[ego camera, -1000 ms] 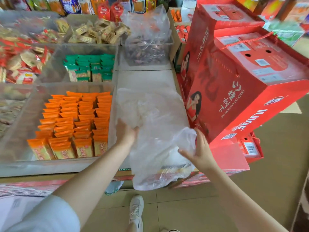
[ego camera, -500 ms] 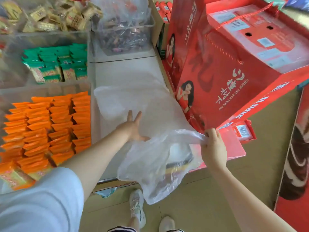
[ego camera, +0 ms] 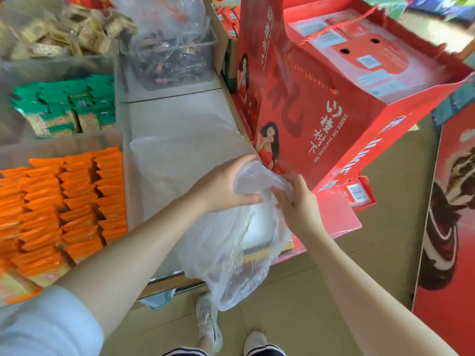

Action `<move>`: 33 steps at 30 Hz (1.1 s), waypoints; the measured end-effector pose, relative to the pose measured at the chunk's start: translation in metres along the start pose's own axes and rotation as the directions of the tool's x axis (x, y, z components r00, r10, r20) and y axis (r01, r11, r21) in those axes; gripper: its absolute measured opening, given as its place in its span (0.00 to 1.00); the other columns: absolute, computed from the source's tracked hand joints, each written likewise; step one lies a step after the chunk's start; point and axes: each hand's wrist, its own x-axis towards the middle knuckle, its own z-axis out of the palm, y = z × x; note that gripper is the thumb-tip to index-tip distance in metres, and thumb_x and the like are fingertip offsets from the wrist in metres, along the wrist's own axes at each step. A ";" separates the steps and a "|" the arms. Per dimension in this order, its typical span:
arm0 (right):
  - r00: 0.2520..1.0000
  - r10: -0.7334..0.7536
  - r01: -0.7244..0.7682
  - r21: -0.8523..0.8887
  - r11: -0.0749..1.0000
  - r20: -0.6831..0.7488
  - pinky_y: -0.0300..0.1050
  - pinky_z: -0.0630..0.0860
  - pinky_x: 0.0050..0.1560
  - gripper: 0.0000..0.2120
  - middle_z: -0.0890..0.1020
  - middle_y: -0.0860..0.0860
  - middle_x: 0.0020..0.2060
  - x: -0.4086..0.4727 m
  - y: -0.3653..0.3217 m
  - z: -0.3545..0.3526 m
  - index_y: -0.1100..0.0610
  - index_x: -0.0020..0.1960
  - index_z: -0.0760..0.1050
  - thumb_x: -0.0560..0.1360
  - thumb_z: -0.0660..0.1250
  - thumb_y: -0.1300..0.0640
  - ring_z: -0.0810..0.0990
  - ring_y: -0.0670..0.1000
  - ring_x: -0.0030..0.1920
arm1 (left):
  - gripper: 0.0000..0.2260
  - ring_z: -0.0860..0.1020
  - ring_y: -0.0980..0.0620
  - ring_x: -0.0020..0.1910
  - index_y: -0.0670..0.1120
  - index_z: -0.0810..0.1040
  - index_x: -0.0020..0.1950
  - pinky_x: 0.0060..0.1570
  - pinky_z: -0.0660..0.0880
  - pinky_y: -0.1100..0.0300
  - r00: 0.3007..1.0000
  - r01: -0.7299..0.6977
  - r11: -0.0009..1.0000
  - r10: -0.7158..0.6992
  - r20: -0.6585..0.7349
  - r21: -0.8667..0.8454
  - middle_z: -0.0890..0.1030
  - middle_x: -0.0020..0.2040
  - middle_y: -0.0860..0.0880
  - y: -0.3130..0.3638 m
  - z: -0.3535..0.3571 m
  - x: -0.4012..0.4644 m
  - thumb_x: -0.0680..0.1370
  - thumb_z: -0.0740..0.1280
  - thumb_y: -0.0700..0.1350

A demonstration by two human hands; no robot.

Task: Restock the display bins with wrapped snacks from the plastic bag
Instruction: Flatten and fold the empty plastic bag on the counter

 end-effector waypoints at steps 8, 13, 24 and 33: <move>0.809 -0.588 0.486 -0.533 0.693 -0.027 0.45 0.71 0.36 0.08 0.79 0.53 0.43 -0.029 -0.006 0.017 0.58 0.50 0.77 0.75 0.63 0.56 0.76 0.55 0.41 | 0.03 0.80 0.46 0.39 0.48 0.73 0.45 0.42 0.76 0.55 0.906 0.166 0.986 -0.160 -0.393 -0.020 0.83 0.43 0.46 -0.017 -0.005 0.042 0.79 0.61 0.44; 0.928 0.231 -0.051 -0.512 0.857 0.293 0.46 0.69 0.37 0.15 0.78 0.55 0.54 -0.029 0.003 0.062 0.58 0.65 0.65 0.81 0.56 0.53 0.77 0.58 0.51 | 0.05 0.82 0.52 0.43 0.46 0.67 0.48 0.40 0.79 0.55 0.886 0.189 0.963 -0.252 -0.388 -0.193 0.80 0.45 0.44 -0.026 -0.002 0.052 0.82 0.55 0.45; 0.995 0.083 -0.075 -0.121 0.990 0.058 0.40 0.65 0.33 0.13 0.74 0.48 0.38 -0.006 -0.023 0.073 0.56 0.59 0.74 0.75 0.63 0.62 0.73 0.50 0.38 | 0.07 0.71 0.53 0.36 0.44 0.63 0.50 0.31 0.59 0.60 0.891 0.240 0.951 -0.296 -0.344 -0.195 0.71 0.39 0.50 -0.055 -0.003 0.067 0.83 0.50 0.46; 0.897 -0.401 0.425 -0.618 0.662 0.187 0.45 0.69 0.47 0.06 0.78 0.49 0.52 -0.062 0.033 0.039 0.52 0.39 0.78 0.72 0.65 0.51 0.70 0.51 0.53 | 0.10 0.75 0.42 0.47 0.44 0.66 0.47 0.40 0.64 0.57 0.913 0.402 0.900 -0.409 -0.006 -0.171 0.73 0.44 0.44 -0.076 0.053 0.067 0.82 0.54 0.49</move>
